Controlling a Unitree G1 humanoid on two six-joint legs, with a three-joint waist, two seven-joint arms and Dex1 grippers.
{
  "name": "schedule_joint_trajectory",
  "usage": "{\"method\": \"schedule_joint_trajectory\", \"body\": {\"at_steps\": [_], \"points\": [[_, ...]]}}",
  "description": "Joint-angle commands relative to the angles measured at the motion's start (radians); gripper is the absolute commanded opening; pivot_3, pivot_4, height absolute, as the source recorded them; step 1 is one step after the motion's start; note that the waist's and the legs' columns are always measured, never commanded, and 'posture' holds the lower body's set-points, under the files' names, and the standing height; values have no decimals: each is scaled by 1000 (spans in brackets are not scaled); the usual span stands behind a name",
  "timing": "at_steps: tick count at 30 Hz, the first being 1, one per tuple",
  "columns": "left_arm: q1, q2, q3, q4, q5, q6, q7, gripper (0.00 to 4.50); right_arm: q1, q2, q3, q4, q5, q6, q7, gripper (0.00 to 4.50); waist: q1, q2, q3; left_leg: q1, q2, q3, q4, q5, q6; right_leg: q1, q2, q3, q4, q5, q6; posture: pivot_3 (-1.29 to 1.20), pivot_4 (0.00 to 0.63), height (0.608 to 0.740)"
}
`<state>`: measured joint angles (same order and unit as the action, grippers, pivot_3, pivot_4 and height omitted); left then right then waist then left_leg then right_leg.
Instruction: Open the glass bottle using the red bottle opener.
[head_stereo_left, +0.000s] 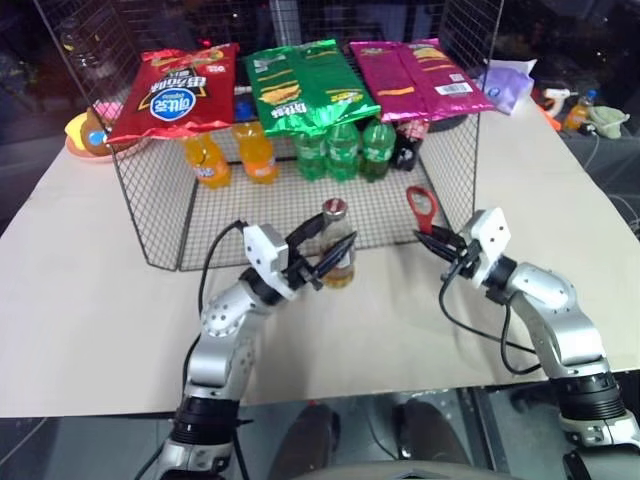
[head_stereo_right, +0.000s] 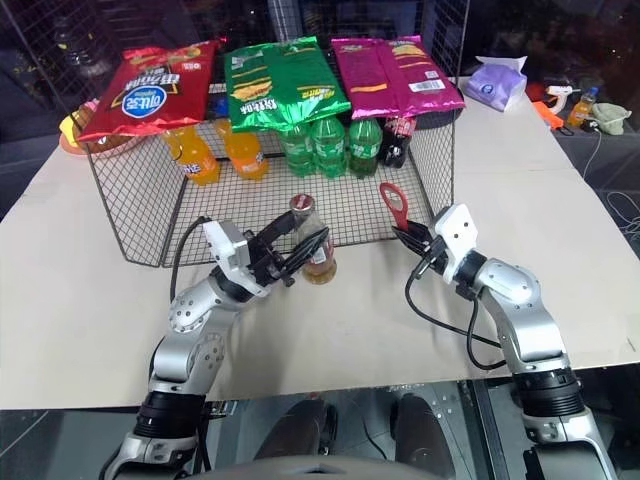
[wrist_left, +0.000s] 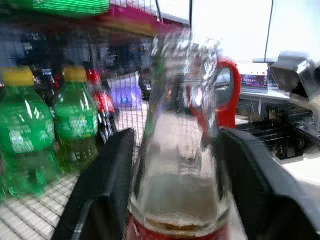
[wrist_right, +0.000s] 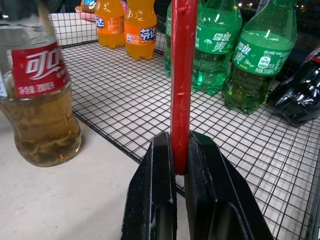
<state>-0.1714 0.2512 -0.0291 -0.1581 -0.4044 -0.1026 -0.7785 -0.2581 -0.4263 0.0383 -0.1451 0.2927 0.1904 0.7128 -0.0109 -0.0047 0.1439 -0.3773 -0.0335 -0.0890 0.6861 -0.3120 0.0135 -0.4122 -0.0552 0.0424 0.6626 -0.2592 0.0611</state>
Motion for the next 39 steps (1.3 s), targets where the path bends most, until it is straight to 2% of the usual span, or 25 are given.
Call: {"method": "schedule_joint_trajectory", "body": {"at_steps": [1, 14, 19, 26, 39], "points": [[8, 8, -10, 3, 11, -5, -2, 1445, -20, -5, -21, -21, 5, -20, -1, 0, -1, 0, 0, 0, 0, 0, 0, 0, 0, 0, 0, 0, 0, 0, 0, 0, 150, 740], [21, 20, -9, -3, 10, -2, 1, 1445, -79, 5, 29, -43, -56, -39, -16, 0, -2, 0, 0, 1, 0, 0, 0, 0, 0, 0, 0, 0, 0, 0, 0, 0, 150, 740], [27, 18, -16, -14, 5, 8, 5, 1445, -161, 38, 102, -3, -194, -158, -70, 0, -3, 0, 0, 1, 0, 0, 0, 0, 0, 0, 0, 0, 0, 0, 0, 0, 150, 740], [32, 18, -16, -18, 9, 6, 20, 1445, -177, 99, 197, 32, -356, -342, -150, 0, -2, 0, 0, 1, 0, 0, 0, 0, 0, 0, 0, 0, 0, 0, 0, 0, 150, 740], [36, 23, -19, -22, 6, 8, 26, 1445, -190, 103, 238, 132, -482, -490, -205, 0, -3, 1, -1, 1, 0, 0, 0, 0, 0, 0, 0, 0, 0, 0, 0, 0, 150, 740]]}}
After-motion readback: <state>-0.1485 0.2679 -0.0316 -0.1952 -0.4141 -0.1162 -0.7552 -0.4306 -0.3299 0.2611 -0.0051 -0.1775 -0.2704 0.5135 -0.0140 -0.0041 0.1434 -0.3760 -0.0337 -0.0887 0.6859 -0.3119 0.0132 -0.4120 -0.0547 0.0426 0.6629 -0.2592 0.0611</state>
